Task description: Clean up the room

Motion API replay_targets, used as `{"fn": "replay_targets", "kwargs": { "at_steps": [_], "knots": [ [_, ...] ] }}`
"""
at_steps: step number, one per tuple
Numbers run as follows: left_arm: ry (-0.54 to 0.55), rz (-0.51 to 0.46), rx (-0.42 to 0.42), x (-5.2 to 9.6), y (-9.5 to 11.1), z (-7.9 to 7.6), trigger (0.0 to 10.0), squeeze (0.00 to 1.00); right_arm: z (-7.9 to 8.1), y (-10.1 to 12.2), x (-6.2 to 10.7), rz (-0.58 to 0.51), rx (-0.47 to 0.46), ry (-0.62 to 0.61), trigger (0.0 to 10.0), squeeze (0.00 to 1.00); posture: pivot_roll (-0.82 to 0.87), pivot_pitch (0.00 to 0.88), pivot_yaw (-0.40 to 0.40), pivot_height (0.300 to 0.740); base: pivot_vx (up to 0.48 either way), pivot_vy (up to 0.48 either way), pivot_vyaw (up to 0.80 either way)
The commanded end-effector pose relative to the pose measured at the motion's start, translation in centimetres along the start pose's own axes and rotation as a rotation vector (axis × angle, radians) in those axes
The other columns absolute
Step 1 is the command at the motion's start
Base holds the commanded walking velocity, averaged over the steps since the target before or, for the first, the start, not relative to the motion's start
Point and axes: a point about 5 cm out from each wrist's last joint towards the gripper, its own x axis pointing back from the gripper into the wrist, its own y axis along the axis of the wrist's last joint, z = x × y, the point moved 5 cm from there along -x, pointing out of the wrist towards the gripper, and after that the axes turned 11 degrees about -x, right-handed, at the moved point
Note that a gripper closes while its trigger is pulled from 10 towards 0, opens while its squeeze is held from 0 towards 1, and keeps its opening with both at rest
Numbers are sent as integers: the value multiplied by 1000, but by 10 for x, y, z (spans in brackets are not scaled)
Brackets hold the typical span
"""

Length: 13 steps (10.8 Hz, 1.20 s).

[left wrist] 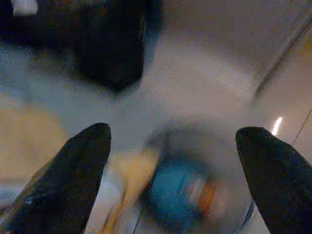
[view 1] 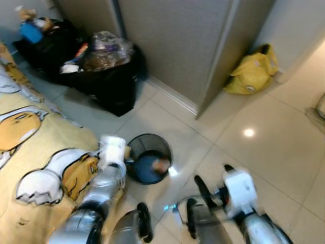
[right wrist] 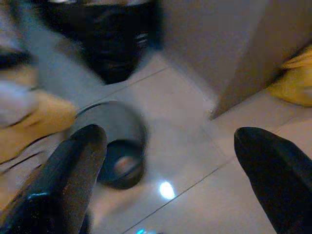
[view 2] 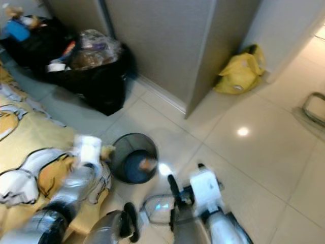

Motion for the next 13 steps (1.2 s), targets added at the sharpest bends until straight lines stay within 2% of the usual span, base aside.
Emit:
{"fn": "replay_targets", "kwargs": {
  "at_steps": [1,2,3,4,5,6,7,8,10,12,13],
  "knots": [
    [39,-91,33,7,19,12,10000,0,-3,1,-6,-3,-30,-7,10000,0,-165,168,50,740,0,476,600],
    [82,-204,57,18,51,19,10000,0,-13,15,-26,-53,-48,-23,10000,0,-114,123,26,740,0,454,569],
    [65,-299,75,27,79,15,10000,0,-19,26,-44,-91,-88,-33,10000,0,-63,80,-21,740,0,446,475],
    [60,-354,78,26,97,16,10000,0,-21,33,-60,-102,-146,-27,10000,0,-20,53,-64,740,-304,375,431],
    [46,-321,95,30,85,13,10000,0,-20,34,-68,-100,-137,-6,10000,0,-12,46,-65,740,-352,330,406],
    [21,-281,87,42,70,5,10000,0,-19,35,-75,-103,-116,15,10000,0,9,37,-77,740,-394,281,406],
    [4,-255,92,63,62,-6,10000,0,-14,37,-82,-114,-112,45,10000,0,21,26,-81,740,0,0,400],
    [1,-267,82,63,67,-9,10000,0,-12,35,-84,-110,-111,53,10000,0,23,18,-80,740,0,0,406],
    [-12,-260,39,56,70,-17,10000,0,-9,31,-88,-103,-118,68,10000,0,28,0,-70,740,0,-480,400],
    [37,-202,20,52,62,-7,10000,0,-10,28,-92,-104,-120,69,10000,0,33,0,-63,740,0,-476,400],
    [129,-117,-1,46,49,5,10000,0,-6,26,-94,-101,-125,99,10000,0,40,0,-59,740,0,0,406]
  ]
}}
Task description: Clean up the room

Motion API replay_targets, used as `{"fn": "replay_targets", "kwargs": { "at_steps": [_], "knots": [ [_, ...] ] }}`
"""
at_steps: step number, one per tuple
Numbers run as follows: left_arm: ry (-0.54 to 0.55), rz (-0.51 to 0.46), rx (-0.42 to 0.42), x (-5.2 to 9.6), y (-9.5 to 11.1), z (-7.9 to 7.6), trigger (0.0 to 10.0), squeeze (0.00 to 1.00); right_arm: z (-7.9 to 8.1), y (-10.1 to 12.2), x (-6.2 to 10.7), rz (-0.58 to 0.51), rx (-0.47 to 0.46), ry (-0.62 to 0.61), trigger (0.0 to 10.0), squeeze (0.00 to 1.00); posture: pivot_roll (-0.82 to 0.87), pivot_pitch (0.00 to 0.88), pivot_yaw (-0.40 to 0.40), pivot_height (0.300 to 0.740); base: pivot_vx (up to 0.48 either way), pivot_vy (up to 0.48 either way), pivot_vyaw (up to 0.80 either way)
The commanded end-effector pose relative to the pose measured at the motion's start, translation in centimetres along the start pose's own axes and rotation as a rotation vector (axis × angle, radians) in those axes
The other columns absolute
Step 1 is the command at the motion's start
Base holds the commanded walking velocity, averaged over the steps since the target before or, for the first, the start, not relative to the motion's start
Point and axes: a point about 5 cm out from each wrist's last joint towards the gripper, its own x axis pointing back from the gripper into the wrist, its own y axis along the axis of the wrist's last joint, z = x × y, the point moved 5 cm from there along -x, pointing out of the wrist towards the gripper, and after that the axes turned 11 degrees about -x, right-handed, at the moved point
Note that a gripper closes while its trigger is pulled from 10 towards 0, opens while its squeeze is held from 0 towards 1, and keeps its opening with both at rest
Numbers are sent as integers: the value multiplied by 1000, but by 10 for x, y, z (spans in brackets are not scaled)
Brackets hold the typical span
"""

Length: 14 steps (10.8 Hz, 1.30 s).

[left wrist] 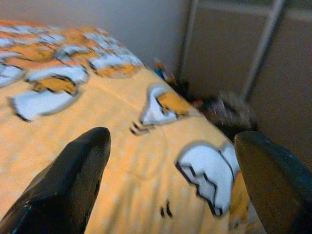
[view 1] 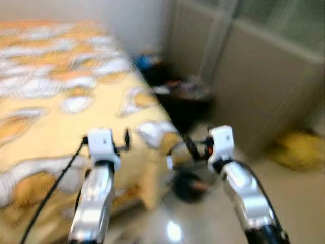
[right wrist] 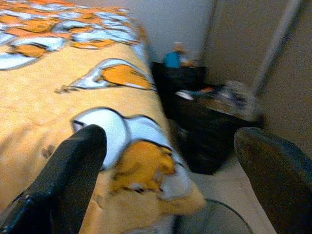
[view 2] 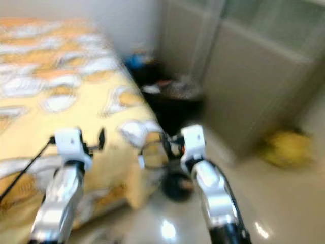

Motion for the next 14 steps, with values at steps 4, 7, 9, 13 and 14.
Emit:
{"fn": "replay_targets", "kwargs": {
  "at_steps": [4,7,9,13,14],
  "knots": [
    [72,111,-69,17,-44,30,10000,0,-6,3,-4,-14,-18,3,10000,0,56,0,-65,740,0,0,200],
    [103,71,-20,5,-31,29,10000,0,-9,-5,-7,17,9,0,10000,0,62,0,-75,740,0,0,217],
    [110,33,-49,1,-23,35,10000,0,-8,-6,-9,21,-15,0,10000,0,67,0,-79,740,0,0,547],
    [31,-211,-158,-3,47,23,10000,0,-25,-2,-8,-38,-95,-93,10000,0,94,0,-56,740,0,360,497],
    [-26,-106,-134,-10,35,14,10000,0,-23,-5,-8,-40,-103,-98,10000,0,93,0,-23,740,0,0,500]
  ]
}}
